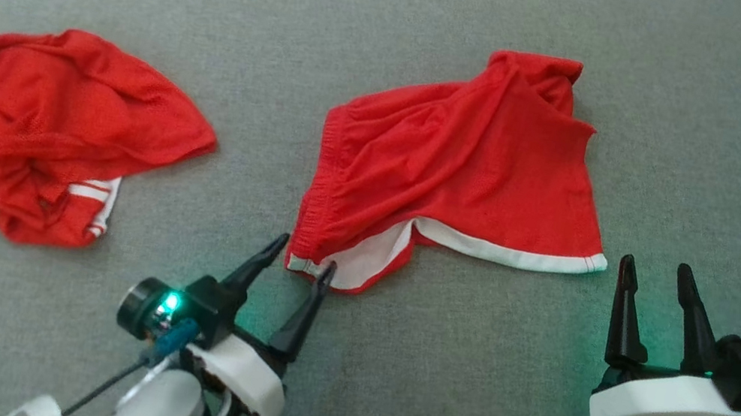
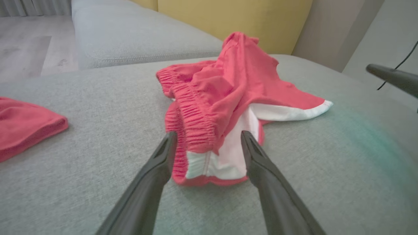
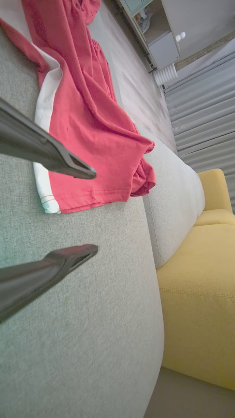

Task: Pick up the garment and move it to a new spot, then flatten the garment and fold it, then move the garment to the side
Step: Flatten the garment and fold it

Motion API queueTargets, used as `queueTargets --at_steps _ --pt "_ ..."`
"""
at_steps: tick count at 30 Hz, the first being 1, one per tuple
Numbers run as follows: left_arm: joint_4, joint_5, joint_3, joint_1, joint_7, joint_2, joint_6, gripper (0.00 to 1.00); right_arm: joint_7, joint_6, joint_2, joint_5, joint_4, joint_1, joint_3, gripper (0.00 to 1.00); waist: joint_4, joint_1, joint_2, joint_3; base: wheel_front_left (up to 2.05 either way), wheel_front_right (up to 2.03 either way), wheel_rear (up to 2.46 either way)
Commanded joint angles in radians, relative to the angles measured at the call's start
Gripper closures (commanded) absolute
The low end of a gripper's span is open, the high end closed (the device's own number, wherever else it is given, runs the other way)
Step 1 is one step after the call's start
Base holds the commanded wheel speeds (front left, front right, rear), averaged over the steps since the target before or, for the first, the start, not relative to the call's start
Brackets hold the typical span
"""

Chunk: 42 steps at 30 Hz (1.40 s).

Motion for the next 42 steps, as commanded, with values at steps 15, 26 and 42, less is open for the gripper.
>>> queueTargets --at_steps 15,26,42 --pt "0.048 -0.001 0.009 -0.076 -0.014 0.019 0.006 1.00 0.000 0.007 -0.003 0.006 -0.018 -0.044 0.021 0.00 -0.014 0.0000 0.0000 0.030 0.00 0.00 0.00" --pt "0.013 -0.001 -0.010 -0.081 -0.039 0.016 0.016 1.00 0.155 0.007 -0.003 -0.081 0.115 -0.132 -0.064 0.00 0.027 0.0000 0.0000 0.022 0.00 0.00 0.00" --pt "-0.019 -0.015 -0.038 -0.083 -0.045 0.008 0.025 1.00 0.250 0.007 -0.003 -0.214 0.220 -0.177 -0.027 0.09 0.068 0.0000 0.0000 0.032 0.00 0.00 0.00"
